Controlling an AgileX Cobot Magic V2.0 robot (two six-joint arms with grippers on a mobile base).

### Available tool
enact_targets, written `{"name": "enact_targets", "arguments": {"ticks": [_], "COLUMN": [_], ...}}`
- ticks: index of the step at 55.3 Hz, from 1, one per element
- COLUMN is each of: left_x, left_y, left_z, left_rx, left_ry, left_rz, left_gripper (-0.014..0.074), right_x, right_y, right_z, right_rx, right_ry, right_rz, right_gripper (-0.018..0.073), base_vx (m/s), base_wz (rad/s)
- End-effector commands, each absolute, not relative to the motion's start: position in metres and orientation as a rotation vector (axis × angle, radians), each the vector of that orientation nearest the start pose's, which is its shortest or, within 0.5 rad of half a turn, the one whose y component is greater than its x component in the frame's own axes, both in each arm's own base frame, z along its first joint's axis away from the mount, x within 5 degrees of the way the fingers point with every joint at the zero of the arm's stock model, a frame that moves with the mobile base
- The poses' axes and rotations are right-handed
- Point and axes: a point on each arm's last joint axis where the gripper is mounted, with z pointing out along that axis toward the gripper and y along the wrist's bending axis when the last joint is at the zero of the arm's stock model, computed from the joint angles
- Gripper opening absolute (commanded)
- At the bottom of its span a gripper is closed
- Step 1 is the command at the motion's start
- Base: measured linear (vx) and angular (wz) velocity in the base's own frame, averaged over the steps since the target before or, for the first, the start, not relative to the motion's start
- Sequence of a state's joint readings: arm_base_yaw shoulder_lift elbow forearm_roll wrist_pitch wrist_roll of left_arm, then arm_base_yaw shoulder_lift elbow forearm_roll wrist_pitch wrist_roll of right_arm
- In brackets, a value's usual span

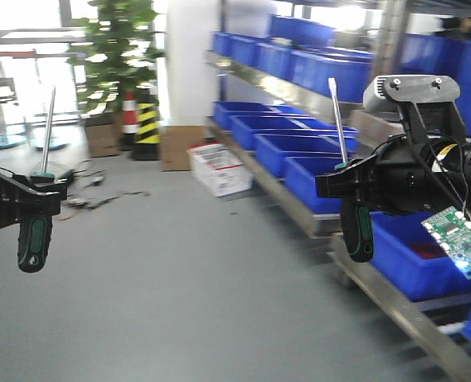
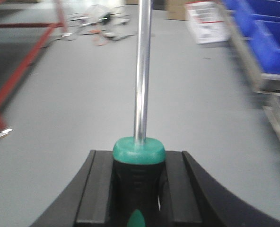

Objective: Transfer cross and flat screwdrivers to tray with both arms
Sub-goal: 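Drive the base to the conveyor tray holding both screwdrivers upright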

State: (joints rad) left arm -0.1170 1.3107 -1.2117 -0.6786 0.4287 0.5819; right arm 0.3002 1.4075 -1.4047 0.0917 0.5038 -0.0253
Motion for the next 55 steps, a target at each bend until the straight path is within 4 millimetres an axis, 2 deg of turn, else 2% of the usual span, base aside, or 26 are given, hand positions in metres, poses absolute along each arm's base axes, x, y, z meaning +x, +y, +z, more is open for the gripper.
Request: {"name": "enact_targets", "arguments": {"ticks": [1,36,55], "left_x": [0.2866,0.2866,0.2867], "left_y": [-0.056,-0.0559,-0.0558], "left_z": [0.4191,0.4192,0.4193], "left_rx": [0.187,0.187,0.185], "left_ry": [1.798,1.798,1.796], "left_rz": [-0.367,-0.367,-0.366], "left_gripper": [0.0003,0.0003,0.0003], "right_x": [0.2993,0.2993,0.2993], "right_y": [0.0953,0.0953,0.0953], "right_z": [0.4449,0.4449,0.4449], "right_rx": [-0.248,-0.248,-0.248], "right_ry": [1.819,1.819,1.819], "right_rz": [0.281,0.281,0.281], "right_gripper": [-0.0008,-0.0008,-0.0008], "base_vx": [0.44,0.36,0.3], "base_wz": [-0.85,-0.95,-0.71]}}
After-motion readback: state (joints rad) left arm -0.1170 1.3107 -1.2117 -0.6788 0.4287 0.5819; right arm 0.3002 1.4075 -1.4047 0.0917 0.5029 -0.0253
